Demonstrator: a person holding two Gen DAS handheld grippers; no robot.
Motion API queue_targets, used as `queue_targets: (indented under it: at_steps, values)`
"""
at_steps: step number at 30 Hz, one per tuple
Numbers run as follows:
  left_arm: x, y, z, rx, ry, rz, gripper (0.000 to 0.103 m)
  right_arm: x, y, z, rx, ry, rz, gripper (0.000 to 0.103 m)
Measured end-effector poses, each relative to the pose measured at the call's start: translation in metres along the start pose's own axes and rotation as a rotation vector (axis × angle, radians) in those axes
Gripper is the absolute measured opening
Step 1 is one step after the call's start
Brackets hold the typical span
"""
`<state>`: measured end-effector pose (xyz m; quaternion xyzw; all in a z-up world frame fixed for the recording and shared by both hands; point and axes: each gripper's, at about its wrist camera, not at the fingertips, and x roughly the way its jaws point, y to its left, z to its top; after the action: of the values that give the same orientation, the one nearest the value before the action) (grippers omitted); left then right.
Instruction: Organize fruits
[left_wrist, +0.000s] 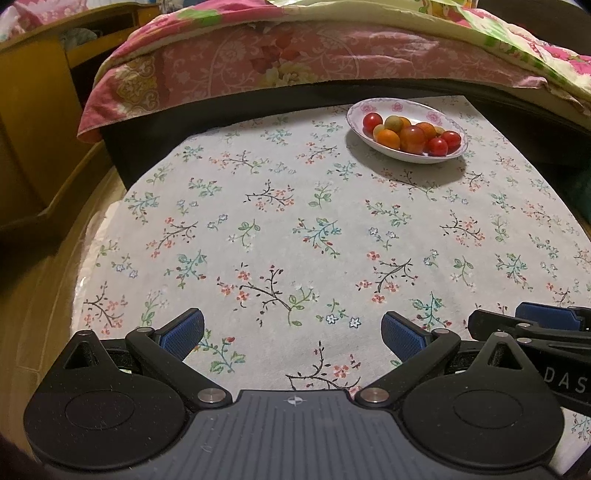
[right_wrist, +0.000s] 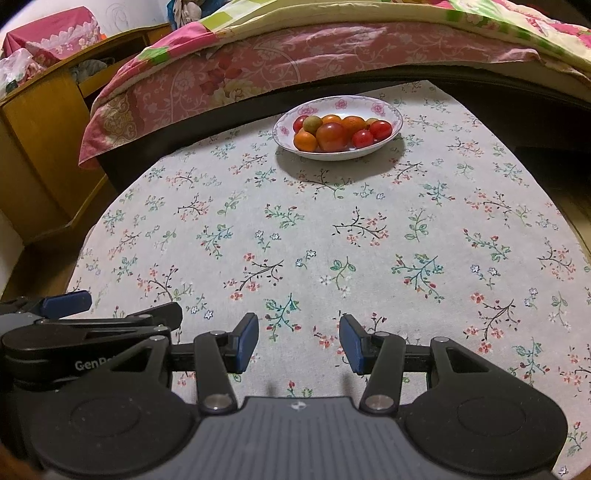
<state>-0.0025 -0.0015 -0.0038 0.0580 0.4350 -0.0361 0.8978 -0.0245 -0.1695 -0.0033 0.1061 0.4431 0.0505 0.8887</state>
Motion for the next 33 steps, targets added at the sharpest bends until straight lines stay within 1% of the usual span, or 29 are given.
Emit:
queue_targets:
  at_steps: [11, 26, 33]
  values:
    - [0.001, 0.0008, -0.0015, -0.005, 0.008, 0.004, 0.103, 0.0026, 0.0016, -0.0019, -0.003, 0.006, -0.001, 0.047]
    - [-0.0022, 0.0011, -0.0027, 0.002, -0.003, 0.022, 0.103, 0.0006, 0.0034, -0.0039, -0.02, 0.005, -0.002, 0.047]
    - [-0.004, 0.0023, -0.0033, 0.0, -0.004, 0.016, 0.103, -0.0005, 0.004, -0.005, -0.02, -0.001, -0.008, 0.047]
